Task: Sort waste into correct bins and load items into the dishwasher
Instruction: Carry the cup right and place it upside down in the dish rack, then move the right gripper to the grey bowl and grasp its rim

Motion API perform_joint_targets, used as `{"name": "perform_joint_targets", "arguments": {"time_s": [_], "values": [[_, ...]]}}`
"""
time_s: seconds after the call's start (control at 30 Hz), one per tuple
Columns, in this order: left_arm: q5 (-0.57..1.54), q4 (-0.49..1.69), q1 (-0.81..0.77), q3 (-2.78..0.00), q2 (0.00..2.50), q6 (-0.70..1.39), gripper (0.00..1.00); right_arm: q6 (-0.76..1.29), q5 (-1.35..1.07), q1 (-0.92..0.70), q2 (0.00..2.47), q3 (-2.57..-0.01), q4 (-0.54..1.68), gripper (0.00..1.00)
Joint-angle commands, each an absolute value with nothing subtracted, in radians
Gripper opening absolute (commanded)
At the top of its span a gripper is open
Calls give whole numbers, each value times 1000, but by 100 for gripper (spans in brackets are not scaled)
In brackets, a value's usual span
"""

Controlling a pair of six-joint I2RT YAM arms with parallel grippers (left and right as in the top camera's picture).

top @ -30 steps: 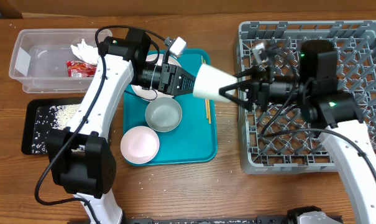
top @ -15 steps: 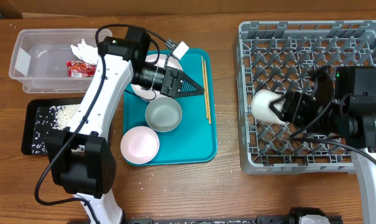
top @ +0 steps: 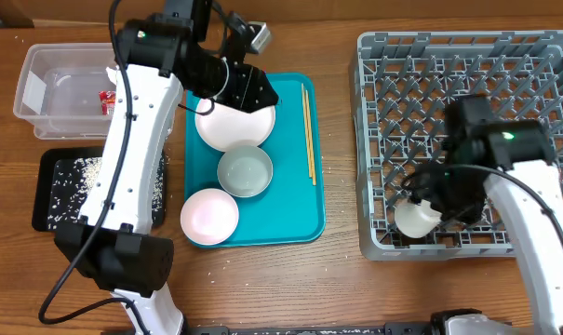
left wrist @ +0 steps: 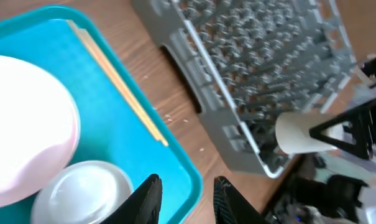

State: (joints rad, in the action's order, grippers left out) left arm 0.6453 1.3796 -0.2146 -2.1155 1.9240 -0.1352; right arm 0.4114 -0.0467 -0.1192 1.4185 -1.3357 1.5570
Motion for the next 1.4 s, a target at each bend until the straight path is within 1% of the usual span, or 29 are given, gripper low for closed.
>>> {"name": "perform_joint_targets", "arguments": {"time_s": [0.0,0.07,0.2,0.27,0.47,0.57,0.6,0.67,0.73,0.83,0.87,0.9,0.93,0.97,1.03,1.17,1.3,1.37], "values": [[565,1388,-216,-2150,1901,-96,31,446,-8,-149,1471,-1339,1553,62],[564,1388,-216,-2149,1901,-96,31,446,-8,-163,1493,-1316,1537,64],[530,1390,-216,-2150,1901,-96,32,446,-8,-169,1495,-1267,1489,79],[527,1391,-216,-2150,1901,-96,33,446,-9,-169,1494,-1269,1473,82],[497,1439,-216,-2206,1901,-96,33,441,-8,-169,1490,-1339,1471,84],[382,1485,-217,-2259,1897,-34,33,427,-10,-169,1473,-1417,1470,85],[307,1510,-216,-2268,1891,15,33,403,-24,-173,1464,-1460,1462,84],[202,1534,-216,-2269,1882,91,32,385,-59,-202,1456,-1508,1413,84],[112,1551,-215,-2269,1863,160,32,386,-120,-258,1456,-1514,1317,84],[50,1550,-196,-2269,1823,209,33,403,-170,-348,1479,-1503,1203,82],[48,1546,-179,-2269,1798,210,35,436,-170,-406,1506,-1496,1148,82],[46,1543,-163,-2269,1780,210,45,448,-170,-429,1520,-1493,1129,80],[36,1541,-141,-2269,1761,210,58,469,-170,-471,1554,-1493,1094,79],[2,1540,-112,-2269,1746,210,73,478,-171,-500,1580,-1493,1068,78],[-37,1541,-70,-2269,1739,210,93,481,-170,-545,1628,-1493,1015,76],[-41,1539,-9,-2265,1755,206,96,503,-170,-614,1742,-1493,904,75],[-40,1547,-6,-2265,1797,206,100,509,-169,-622,1824,-1493,860,75],[-36,1564,-7,-2264,1826,207,100,498,-170,-622,1849,-1493,830,75]]}}
